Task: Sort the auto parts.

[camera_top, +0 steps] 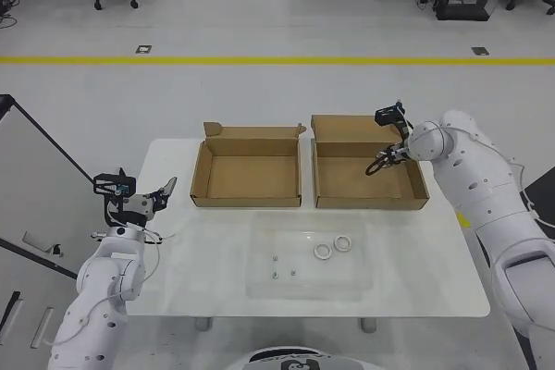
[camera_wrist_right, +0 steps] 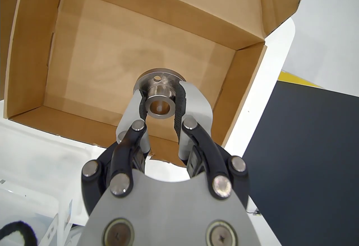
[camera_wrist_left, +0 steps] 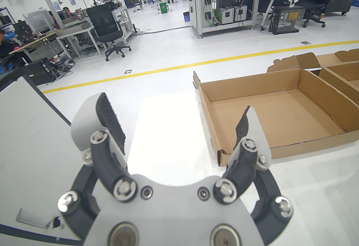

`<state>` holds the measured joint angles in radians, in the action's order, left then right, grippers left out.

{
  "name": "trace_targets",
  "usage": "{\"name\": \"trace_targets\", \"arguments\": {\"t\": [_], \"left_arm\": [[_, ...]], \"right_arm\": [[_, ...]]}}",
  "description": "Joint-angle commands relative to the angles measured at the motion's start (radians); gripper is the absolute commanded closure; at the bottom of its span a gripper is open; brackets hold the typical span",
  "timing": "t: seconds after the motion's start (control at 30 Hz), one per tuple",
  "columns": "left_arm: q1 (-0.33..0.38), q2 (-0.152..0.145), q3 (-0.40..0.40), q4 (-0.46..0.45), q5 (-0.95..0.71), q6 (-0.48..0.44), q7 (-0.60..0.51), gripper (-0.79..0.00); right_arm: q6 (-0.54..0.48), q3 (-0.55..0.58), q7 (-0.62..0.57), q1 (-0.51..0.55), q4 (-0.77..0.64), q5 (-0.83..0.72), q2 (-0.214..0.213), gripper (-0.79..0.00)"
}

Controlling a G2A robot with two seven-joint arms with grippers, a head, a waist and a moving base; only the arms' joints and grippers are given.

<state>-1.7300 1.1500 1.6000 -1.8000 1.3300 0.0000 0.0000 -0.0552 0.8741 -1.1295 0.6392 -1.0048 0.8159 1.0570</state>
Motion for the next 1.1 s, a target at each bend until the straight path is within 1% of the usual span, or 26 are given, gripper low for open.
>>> {"name": "trace_targets", "arguments": {"t": [0.0,0.17,0.33,0.43,0.7,0.9,1.07], "left_arm": [[0.0,0.0,0.0,0.0,0.0,0.0,0.0,-0.785],[0.0,0.0,0.0,0.0,0.0,0.0,0.0,-0.785],[0.0,0.0,0.0,0.0,0.0,0.0,0.0,-0.785],[0.0,0.0,0.0,0.0,0.0,0.0,0.0,-0.785],[0.0,0.0,0.0,0.0,0.0,0.0,0.0,-0.785],[0.0,0.0,0.0,0.0,0.0,0.0,0.0,-0.785],[0.0,0.0,0.0,0.0,0.0,0.0,0.0,-0.785]], "right_arm": [[0.0,0.0,0.0,0.0,0.0,0.0,0.0,0.0],[0.032,0.011,0.018,0.021,0.004,-0.01,0.0,0.0],[0.074,0.008,0.008,0.008,0.063,-0.029,0.013,0.0],[0.105,-0.004,0.022,-0.009,0.117,-0.032,0.026,0.0],[0.139,-0.058,0.062,-0.061,0.277,-0.054,0.077,0.0],[0.175,-0.112,0.089,-0.103,0.401,-0.053,0.129,0.0],[0.17,-0.138,0.1,-0.132,0.49,-0.062,0.165,0.0]]}}
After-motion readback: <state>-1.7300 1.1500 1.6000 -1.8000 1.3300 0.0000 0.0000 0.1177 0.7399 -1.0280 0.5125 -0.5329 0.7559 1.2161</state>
